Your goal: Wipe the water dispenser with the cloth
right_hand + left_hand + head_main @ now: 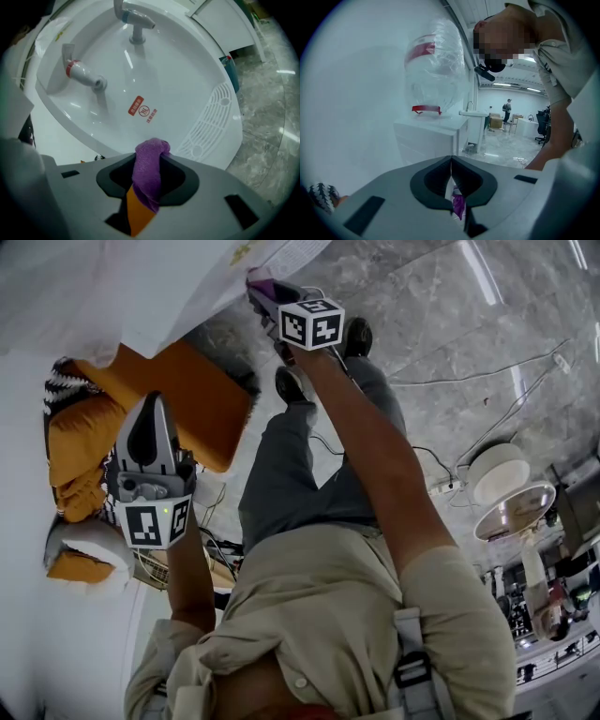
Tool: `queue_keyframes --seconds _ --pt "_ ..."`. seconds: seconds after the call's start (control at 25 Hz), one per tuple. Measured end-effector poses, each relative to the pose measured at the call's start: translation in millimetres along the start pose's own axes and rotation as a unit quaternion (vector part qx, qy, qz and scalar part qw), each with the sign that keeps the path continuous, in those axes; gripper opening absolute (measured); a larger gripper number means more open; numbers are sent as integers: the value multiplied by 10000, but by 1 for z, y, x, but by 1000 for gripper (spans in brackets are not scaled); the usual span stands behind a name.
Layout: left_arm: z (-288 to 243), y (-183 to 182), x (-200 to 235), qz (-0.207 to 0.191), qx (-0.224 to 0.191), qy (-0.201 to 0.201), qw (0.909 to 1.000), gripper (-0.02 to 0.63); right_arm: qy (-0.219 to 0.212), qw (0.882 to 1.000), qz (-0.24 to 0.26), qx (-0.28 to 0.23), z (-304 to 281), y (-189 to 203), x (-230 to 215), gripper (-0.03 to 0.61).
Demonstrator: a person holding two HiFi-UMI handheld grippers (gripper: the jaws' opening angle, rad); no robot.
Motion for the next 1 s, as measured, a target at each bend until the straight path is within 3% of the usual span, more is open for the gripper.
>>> queue_keyframes --seconds 0.64,0.84,1.0 --pt "9 -27 7 -79 -132 133 9998 20 -644 9921 -744 -776 41 -22 67 135" --pt "4 -36 4 -98 -162 189 9996 20 -866 9893 -704 -941 55 -35 91 134" --pt "5 -39 6 -104 -178 202 9996 20 -945 9899 -329 -1001 62 -41 111 133"
Point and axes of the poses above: the fingertips, and each gripper's own axes: z backward along the fingers, x to its left, y out of its underside, the point moved 4 cm from there along z, backward along the fingers, and after that the axes turned 7 degrees about -z, right-handed, at the moved point
